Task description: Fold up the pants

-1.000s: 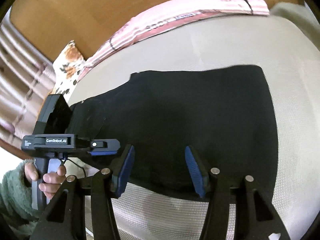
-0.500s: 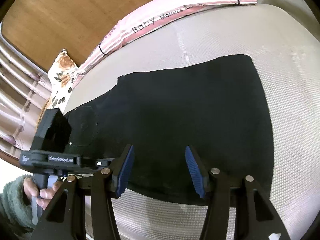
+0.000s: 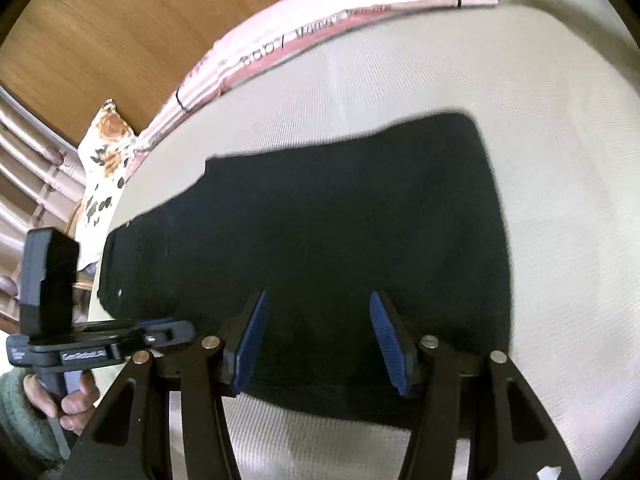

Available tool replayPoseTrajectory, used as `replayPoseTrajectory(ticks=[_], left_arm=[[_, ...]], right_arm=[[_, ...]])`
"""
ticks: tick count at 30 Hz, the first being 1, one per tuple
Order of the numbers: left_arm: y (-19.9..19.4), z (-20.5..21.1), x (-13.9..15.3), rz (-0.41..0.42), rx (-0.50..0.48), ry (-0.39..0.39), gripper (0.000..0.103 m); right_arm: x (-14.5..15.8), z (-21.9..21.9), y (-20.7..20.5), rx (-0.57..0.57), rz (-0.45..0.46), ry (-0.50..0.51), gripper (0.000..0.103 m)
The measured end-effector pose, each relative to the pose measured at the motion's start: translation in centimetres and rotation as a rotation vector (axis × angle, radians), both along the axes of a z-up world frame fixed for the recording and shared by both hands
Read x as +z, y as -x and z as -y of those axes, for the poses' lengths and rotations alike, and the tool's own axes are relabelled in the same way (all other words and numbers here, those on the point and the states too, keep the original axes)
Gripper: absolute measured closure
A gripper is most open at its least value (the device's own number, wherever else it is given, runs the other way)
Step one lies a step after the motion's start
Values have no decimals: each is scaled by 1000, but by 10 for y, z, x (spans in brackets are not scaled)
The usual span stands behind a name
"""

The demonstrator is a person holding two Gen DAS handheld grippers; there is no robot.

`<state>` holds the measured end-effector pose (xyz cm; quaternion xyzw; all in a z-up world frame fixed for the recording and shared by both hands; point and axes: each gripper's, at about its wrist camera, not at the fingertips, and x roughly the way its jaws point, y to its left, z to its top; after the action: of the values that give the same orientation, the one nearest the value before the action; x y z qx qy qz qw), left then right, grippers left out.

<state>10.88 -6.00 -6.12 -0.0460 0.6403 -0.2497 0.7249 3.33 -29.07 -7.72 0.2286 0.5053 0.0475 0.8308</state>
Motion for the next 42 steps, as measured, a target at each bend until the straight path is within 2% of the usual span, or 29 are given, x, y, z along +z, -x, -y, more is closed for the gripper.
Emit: replayPoseTrajectory(ticks=[2,4,7,9,13,18,21,27,31,32,38,42], left_arm=[[-5,2,17,127,-2,-28,82],[-11,9,26,210,-14,-20,81],[-19,28,27,296,-68,-4,81],[-29,46,18,325,-106,-11,81],[-50,77,-1,320,-150,-22,81],[-74,77,-33,239,-116,-34,81],[-76,72,-36,239,-101,4,81],[-62,73,-30,275,-139,-52,81],[-31,57,-29,293,-137,-83,51],[-24,52,-30,295,-131,-104,47],[12,25,-30,338,-133,-122,46],[17,3,-25,320,-82,-104,46]], right_arm=[[6,6,-8,-17,26,49,52],[11,12,-18,-26,33,106,52],[13,18,-33,-25,45,202,61],[10,22,-44,-24,29,273,66],[2,34,-60,-24,13,296,70],[-16,38,-79,-19,-11,328,75],[-21,33,-85,-5,-11,358,76],[-14,29,-75,-13,-16,337,76],[-12,18,-50,8,-34,319,74],[-14,15,-43,13,-40,312,74],[-13,-14,1,50,-60,323,73],[-10,-37,17,105,-77,330,64]])
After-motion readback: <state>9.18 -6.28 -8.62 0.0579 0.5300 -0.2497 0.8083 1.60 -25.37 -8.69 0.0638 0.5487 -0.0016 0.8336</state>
